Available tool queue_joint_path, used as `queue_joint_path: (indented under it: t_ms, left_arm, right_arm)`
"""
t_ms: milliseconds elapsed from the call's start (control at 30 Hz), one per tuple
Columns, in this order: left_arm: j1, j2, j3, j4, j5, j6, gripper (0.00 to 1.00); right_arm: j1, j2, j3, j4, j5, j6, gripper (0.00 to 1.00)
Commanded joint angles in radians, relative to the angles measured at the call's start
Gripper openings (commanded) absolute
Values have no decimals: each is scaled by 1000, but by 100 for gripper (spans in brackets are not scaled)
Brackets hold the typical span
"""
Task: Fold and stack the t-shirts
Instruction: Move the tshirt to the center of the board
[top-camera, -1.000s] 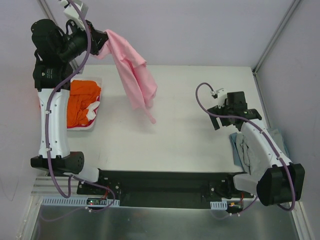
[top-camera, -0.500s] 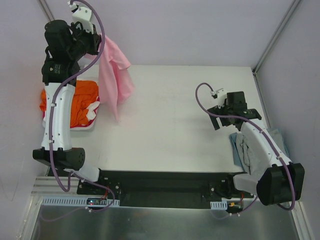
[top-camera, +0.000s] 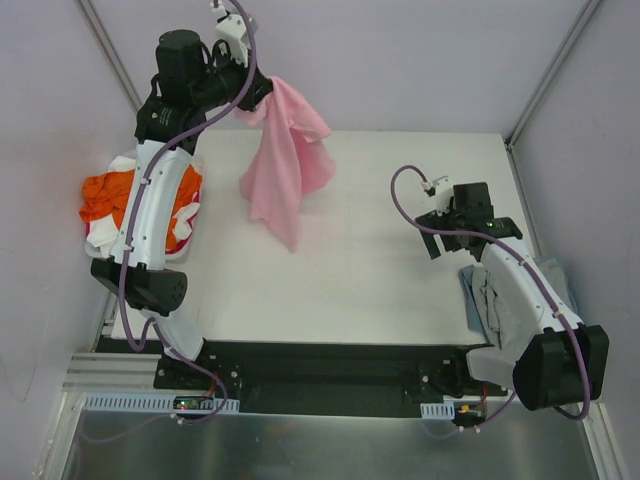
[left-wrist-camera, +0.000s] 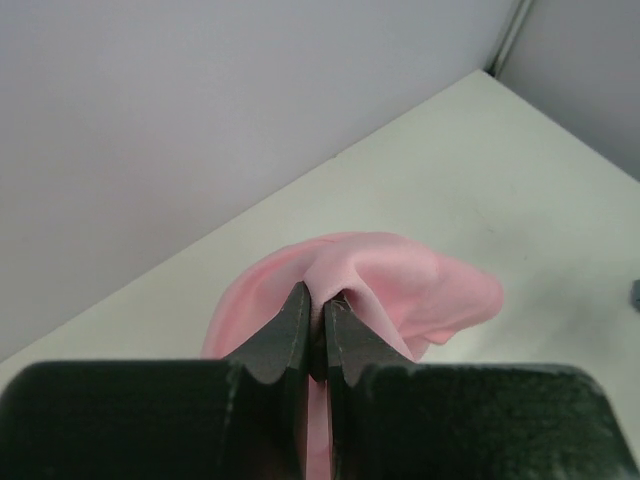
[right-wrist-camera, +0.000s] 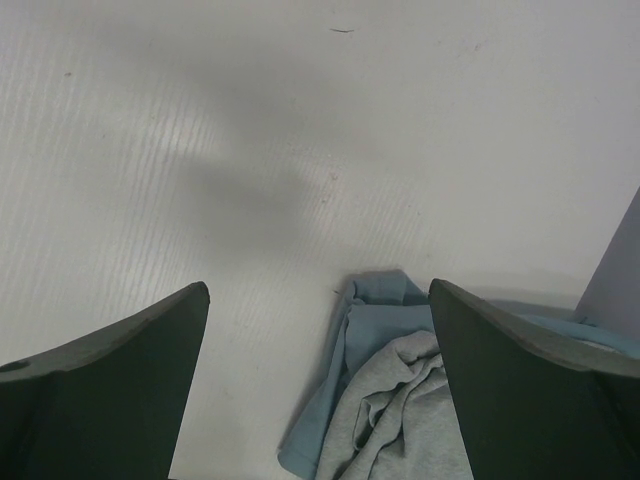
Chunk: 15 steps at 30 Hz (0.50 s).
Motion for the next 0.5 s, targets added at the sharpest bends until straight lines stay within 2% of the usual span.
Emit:
queue_joint_path:
  t_ms: [0,133,233,333,467]
  left_arm:
    - [5,7,122,52,180,-154,0]
    - [5,-9,120,52,314,-177,0]
    - [-3,-27,87,52,320,-170,0]
    - [-5,-64,30,52,245,-116,0]
    - [-1,-130,-89,50,-5,81,0]
  right_arm:
    - [5,-36,23,49,92,18,96]
    - [-3,-34,23,62,152,26,96]
    - [-6,-16,28,53,138,28,97]
    - [-4,-8,32,46,135,28,97]
    - [-7,-14,29,44,137,25,97]
